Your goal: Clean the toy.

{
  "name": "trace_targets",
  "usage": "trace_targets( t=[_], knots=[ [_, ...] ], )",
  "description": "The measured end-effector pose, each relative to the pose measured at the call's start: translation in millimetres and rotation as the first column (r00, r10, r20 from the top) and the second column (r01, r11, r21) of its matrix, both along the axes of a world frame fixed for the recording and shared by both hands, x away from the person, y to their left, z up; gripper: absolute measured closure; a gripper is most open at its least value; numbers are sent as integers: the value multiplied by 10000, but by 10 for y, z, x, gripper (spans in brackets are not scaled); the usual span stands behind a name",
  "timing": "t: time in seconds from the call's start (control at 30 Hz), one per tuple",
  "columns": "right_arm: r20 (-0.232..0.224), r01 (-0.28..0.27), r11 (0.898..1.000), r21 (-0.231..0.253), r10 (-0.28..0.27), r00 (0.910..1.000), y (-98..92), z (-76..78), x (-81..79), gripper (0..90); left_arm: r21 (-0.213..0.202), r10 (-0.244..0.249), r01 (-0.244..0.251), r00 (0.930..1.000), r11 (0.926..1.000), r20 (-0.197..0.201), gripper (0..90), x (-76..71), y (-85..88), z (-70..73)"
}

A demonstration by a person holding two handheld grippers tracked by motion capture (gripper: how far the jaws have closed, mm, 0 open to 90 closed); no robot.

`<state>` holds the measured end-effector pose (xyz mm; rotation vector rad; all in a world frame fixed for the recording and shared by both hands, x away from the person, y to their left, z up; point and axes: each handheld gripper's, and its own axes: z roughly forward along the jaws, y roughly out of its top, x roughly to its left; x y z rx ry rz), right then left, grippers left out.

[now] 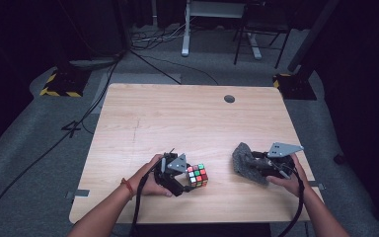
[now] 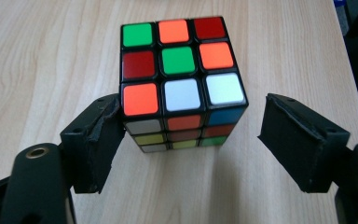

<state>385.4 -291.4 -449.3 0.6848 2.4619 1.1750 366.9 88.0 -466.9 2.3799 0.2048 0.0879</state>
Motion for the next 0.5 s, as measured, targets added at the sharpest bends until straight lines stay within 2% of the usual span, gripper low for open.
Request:
trace_targets(
  t=[0.17, 0.27, 0.37, 0.5],
  knots=[
    [320, 3, 9998, 218, -10, 9995, 30, 87, -59, 506, 175, 11, -11, 10000, 9998, -25, 227, -60, 11, -14],
    [529, -201, 9995, 251, 187, 9984, 84, 136, -116, 507, 177, -118, 120, 9999, 9998, -103, 244, -87, 2, -7],
    [671, -575, 9982, 181, 562, 9962, 177, 179, -194, 505, 303, -196, 200, 9997, 9993, -124, 262, -126, -15, -18],
    [643, -1281, 9916, 161, 1269, 9898, 351, 191, -296, 500, 410, -332, 340, 9993, 9986, -194, 269, -160, -48, -42]
  ],
)
